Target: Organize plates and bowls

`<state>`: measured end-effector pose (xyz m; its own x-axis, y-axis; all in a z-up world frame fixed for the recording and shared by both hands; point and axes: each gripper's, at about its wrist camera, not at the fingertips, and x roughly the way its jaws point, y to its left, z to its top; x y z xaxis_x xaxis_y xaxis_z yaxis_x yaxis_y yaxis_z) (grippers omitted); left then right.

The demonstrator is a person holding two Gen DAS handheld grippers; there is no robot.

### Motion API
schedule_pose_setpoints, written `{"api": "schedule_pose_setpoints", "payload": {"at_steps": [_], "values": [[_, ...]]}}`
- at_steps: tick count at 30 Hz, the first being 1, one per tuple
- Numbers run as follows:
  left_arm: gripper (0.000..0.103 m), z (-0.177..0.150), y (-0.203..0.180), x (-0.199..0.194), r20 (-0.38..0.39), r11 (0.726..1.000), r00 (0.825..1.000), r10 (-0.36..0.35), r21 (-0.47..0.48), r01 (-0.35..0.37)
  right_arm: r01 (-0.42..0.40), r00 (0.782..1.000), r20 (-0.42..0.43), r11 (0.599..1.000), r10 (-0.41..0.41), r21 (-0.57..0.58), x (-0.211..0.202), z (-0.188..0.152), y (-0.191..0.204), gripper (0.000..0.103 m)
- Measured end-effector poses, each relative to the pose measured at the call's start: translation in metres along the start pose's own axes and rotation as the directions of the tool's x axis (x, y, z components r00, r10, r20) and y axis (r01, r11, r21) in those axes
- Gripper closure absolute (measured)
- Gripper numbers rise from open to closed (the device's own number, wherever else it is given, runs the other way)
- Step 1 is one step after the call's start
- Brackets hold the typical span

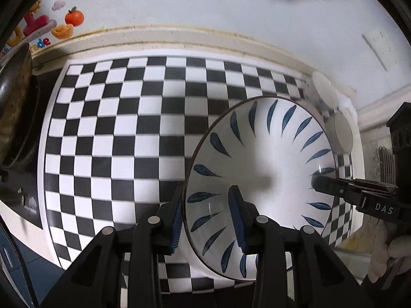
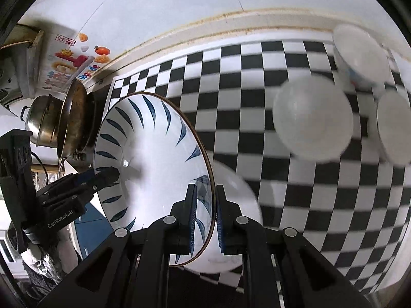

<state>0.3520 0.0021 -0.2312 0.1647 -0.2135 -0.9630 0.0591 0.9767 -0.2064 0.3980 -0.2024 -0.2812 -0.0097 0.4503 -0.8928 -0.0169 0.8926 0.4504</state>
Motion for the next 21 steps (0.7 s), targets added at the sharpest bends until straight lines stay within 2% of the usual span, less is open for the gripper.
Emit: {"api": "schedule_pose_setpoints", "payload": {"at_steps": [10, 21], "values": [[0.072, -0.03, -0.004, 0.041, -0.094, 0.999, 0.995, 0.015, 0.034, -0.012, 0.005, 0.999, -0.046, 0.997, -0.001, 0.08, 0.039, -0.053, -0.025, 0.088], [0.072, -0.039, -0.007, 0.083, -0.172, 0.998, 0.984, 0.049, 0.042, -0.042, 0.049, 0.995, -0.087, 0.991, -0.039, 0.122, 0.073, -0.071, -0.046, 0.088]]}}
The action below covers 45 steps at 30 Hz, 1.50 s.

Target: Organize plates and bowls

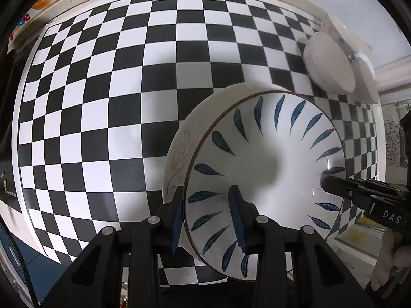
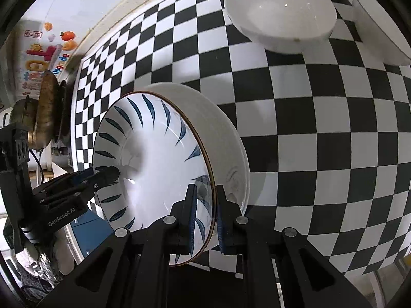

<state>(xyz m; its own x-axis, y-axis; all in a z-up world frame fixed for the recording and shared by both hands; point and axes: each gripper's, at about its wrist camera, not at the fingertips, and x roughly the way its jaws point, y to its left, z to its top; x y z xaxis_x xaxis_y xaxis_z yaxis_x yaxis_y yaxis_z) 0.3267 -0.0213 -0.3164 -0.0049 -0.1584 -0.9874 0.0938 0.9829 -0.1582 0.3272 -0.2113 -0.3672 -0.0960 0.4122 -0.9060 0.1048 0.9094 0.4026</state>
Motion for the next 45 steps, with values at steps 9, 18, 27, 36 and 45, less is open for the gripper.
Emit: {"api": "schedule_pose_setpoints", "payload": {"at_steps": [9, 18, 27, 36, 45], "values": [[0.072, 0.005, -0.003, 0.01, -0.009, 1.0, 1.0, 0.015, 0.002, -0.015, 0.016, 1.0, -0.006, 1.0, -0.016, 0.004, 0.008, 0.005, 0.002, 0.088], [0.072, 0.007, -0.004, 0.014, -0.017, 1.0, 1.0, 0.012, 0.011, -0.012, 0.024, 1.0, -0.016, 1.0, -0.024, 0.01, 0.01, 0.007, -0.001, 0.088], [0.072, 0.007, -0.005, 0.018, -0.029, 1.0, 1.0, 0.006, 0.012, -0.006, 0.041, 0.999, -0.017, 0.999, -0.041, 0.021, 0.011, 0.009, -0.006, 0.087], [0.072, 0.008, -0.002, 0.019, -0.042, 1.0, 0.999, -0.01, -0.005, 0.01, 0.039, 0.999, -0.02, 0.998, -0.038, 0.039, 0.011, 0.008, -0.008, 0.085], [0.072, 0.004, -0.001, 0.009, -0.03, 1.0, 0.999, -0.009, -0.01, 0.009, 0.05, 0.999, -0.015, 0.998, -0.05, 0.043, 0.006, 0.007, -0.008, 0.085]]}}
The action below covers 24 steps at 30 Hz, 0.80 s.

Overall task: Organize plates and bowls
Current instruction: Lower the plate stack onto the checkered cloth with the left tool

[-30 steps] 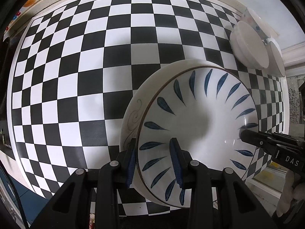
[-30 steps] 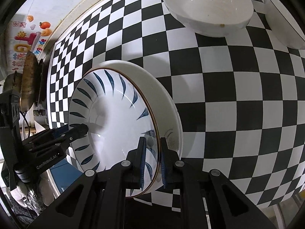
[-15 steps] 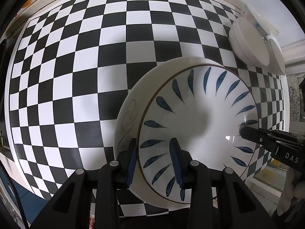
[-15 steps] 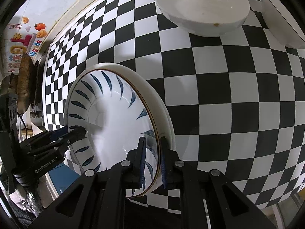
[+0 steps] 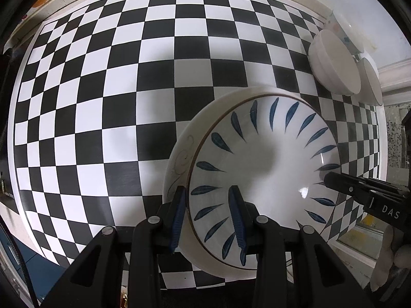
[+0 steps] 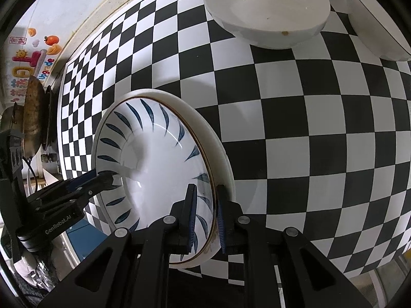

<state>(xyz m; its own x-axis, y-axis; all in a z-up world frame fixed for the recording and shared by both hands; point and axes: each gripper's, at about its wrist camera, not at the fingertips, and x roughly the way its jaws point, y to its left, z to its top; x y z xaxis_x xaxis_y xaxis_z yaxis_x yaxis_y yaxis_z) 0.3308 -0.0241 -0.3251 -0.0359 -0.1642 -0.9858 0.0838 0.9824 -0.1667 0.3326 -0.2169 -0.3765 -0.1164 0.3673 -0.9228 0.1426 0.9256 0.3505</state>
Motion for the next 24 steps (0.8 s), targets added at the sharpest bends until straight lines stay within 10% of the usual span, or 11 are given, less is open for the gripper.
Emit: {"api": "schedule_pose_setpoints", "payload": {"at_steps": [24], "values": [[0.071, -0.077, -0.021, -0.127, 0.263, 0.994, 0.964, 0.032, 0.092, -0.058, 0.143, 0.961, 0.254, 0.98, -0.105, -0.137, -0.105, -0.1, 0.078, 0.082]]}}
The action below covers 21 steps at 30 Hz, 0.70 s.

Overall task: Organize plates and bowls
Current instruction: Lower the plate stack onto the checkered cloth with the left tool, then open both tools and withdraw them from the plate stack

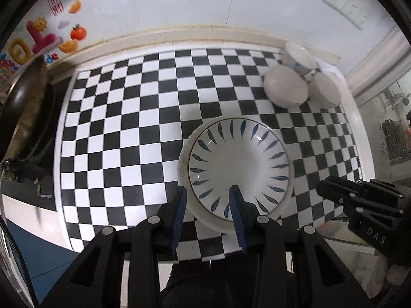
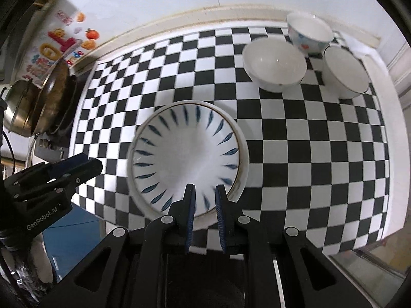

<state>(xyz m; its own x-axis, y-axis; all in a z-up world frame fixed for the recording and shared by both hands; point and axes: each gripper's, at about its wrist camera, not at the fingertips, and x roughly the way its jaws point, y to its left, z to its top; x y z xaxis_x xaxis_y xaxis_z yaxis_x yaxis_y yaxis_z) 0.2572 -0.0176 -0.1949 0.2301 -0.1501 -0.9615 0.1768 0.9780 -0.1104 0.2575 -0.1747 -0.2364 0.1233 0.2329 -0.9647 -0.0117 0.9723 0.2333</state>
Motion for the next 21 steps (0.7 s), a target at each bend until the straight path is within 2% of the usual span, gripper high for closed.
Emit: {"api": "schedule_pose_setpoints", "payload": {"at_steps": [7, 10, 12, 16, 18, 21], "values": [[0.066, -0.022, -0.001, -0.045, 0.078, 1.0, 0.997, 0.013, 0.011, -0.014, 0.032, 0.996, 0.085, 0.999, -0.031, -0.009, -0.053, -0.029, 0.02, 0.063], [0.056, -0.029, 0.0, -0.062, 0.103, 1.0, 0.995, 0.001, 0.01, -0.002, 0.048, 0.991, 0.121, 0.999, -0.047, -0.007, -0.074, -0.039, 0.027, 0.055], [0.043, -0.033, 0.0, -0.072, 0.119, 1.0, 0.993, -0.008, 0.005, 0.008, 0.047, 0.989, 0.139, 0.999, -0.046, -0.006, -0.084, -0.044, 0.031, 0.046], [0.038, -0.043, -0.003, -0.091, 0.153, 1.0, 0.988, -0.011, 0.009, 0.009, 0.048, 0.982, 0.182, 0.999, -0.046, -0.009, -0.106, -0.055, 0.041, 0.032], [0.016, -0.046, -0.004, -0.096, 0.16, 1.0, 0.987, -0.007, 0.009, 0.006, 0.055, 0.978, 0.203, 0.998, -0.053, -0.006, -0.117, -0.059, 0.045, 0.024], [0.013, -0.054, -0.003, -0.107, 0.192, 1.0, 0.981, 0.004, 0.001, -0.004, 0.083, 0.971, 0.225, 0.997, -0.082, 0.002, -0.13, -0.066, 0.049, 0.02]]}}
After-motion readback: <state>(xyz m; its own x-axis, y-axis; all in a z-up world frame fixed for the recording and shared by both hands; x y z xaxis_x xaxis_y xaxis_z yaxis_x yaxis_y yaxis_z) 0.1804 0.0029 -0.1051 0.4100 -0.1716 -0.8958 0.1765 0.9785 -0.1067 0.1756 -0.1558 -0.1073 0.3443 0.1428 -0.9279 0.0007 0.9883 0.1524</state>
